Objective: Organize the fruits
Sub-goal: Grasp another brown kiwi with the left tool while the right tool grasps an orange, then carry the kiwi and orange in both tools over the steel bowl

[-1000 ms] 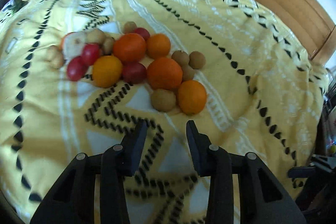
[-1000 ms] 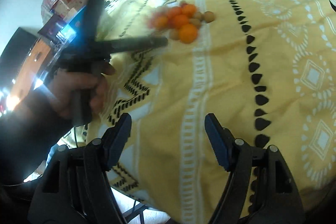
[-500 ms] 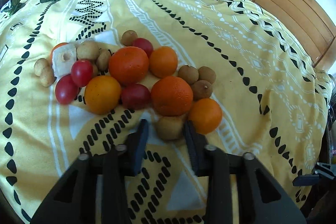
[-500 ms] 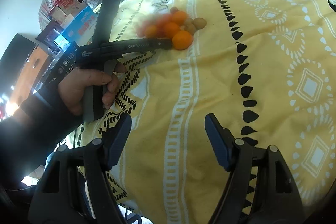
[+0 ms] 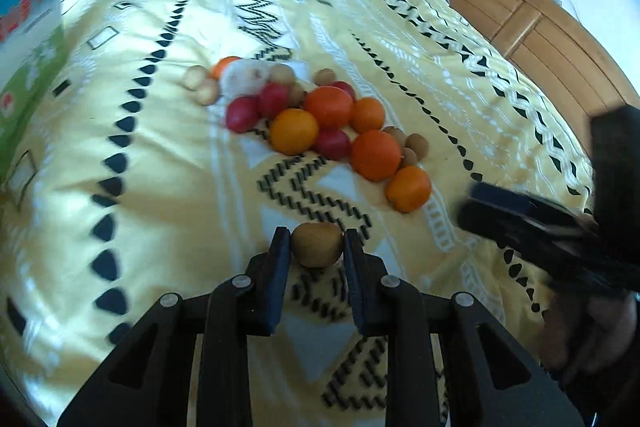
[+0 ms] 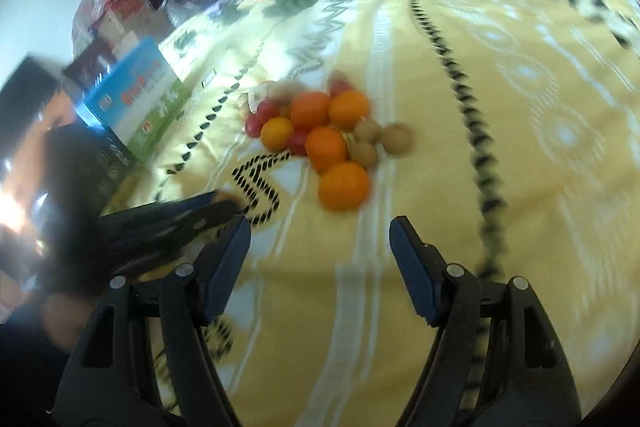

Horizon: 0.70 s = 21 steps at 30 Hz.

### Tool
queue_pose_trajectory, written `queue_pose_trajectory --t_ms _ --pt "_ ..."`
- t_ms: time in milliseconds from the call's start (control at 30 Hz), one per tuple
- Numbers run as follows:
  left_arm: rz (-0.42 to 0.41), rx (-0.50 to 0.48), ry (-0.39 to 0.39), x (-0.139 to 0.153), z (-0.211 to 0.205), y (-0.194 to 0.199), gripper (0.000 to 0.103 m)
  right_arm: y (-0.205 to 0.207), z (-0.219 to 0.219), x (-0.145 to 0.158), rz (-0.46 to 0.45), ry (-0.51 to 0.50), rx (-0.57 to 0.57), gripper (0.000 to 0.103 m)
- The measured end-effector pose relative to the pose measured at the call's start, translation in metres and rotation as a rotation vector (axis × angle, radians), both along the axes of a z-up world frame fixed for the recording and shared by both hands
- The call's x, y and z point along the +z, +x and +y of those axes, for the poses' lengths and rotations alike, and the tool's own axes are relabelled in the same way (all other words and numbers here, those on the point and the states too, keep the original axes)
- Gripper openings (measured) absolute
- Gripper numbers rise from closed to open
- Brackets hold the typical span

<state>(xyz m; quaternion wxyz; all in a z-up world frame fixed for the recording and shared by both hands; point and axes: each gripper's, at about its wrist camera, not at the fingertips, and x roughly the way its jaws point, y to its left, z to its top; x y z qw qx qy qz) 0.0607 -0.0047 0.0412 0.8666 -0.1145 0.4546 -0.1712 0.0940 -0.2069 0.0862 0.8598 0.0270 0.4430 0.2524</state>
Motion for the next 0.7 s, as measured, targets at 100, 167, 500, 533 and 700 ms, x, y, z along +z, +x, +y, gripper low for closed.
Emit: queue_pose_trajectory --t_ms 100,167,500,533,700 --pt "0.004 0.010 -0.015 0.001 0.008 -0.002 0.027 0.022 0.014 -0.011 -0.011 -0.071 0.045 0.072" --pt "0.007 0.016 -0.028 0.001 0.012 -0.001 0.027 0.030 0.021 -0.019 -0.008 -0.126 0.074 0.067" --pt "-0.004 0.034 -0.056 0.015 0.016 -0.004 0.027 0.030 0.022 -0.028 0.013 -0.179 0.081 0.044" --pt "-0.012 0.036 -0.054 0.019 0.017 -0.006 0.027 0.026 0.021 -0.022 0.001 -0.167 0.079 0.043" --pt "-0.108 0.079 -0.037 0.061 0.035 -0.023 0.027 0.004 0.024 0.029 -0.089 -0.095 0.057 0.043"
